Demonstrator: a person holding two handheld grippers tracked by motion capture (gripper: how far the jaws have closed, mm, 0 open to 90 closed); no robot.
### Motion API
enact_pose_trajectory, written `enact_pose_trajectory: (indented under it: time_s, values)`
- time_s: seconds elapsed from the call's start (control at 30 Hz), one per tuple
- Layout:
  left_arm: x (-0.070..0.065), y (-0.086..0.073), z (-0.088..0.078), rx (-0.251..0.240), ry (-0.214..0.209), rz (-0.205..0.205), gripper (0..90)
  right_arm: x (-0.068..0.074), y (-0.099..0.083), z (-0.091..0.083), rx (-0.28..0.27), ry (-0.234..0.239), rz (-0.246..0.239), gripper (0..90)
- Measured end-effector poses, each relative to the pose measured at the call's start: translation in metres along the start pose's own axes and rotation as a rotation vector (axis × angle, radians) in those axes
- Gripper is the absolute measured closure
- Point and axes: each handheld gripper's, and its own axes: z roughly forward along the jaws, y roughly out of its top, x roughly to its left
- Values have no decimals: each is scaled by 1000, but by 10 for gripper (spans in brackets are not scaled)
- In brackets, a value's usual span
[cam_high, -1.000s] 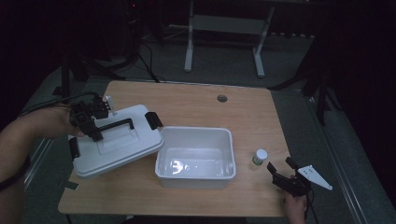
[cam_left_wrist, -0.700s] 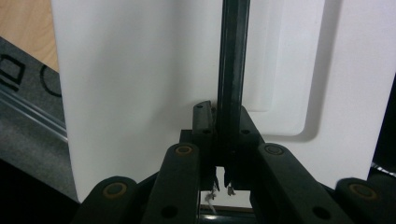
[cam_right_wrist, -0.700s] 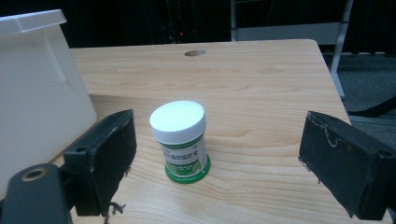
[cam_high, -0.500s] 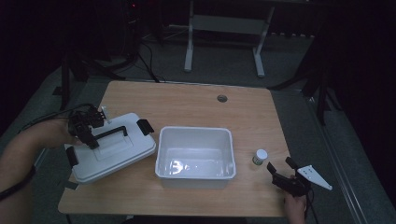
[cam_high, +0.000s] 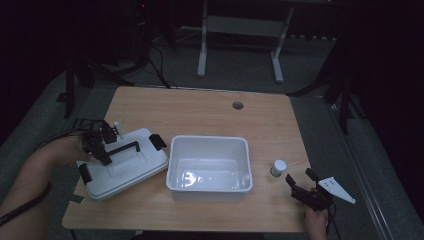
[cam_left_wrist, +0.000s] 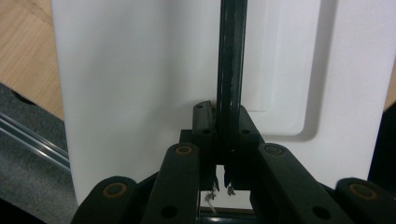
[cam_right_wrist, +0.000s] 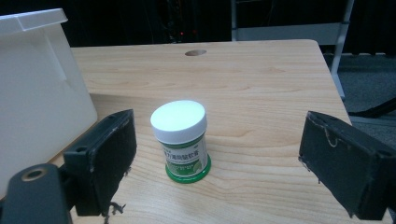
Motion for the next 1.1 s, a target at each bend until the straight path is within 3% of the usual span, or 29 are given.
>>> enact_pose_trajectory:
  time_s: [0.1, 0.37, 0.47, 0.83, 1.1]
  values:
    - [2, 1, 15, 8, -29, -1, 834, 0, 0, 0, 0, -1, -1, 108]
    - [2, 6, 39, 4, -44, -2, 834, 0, 0, 0, 1, 1, -5, 108]
    - [2, 6, 43, -13, -56, -5, 834, 0, 0, 0, 1, 1, -4, 108]
    - [-1, 9, 62, 10, -98, 5, 831, 1, 0, 1, 10, 0, -12, 108]
    - [0, 8, 64, 0, -112, -8, 828, 1, 1, 1, 19, -4, -19, 108]
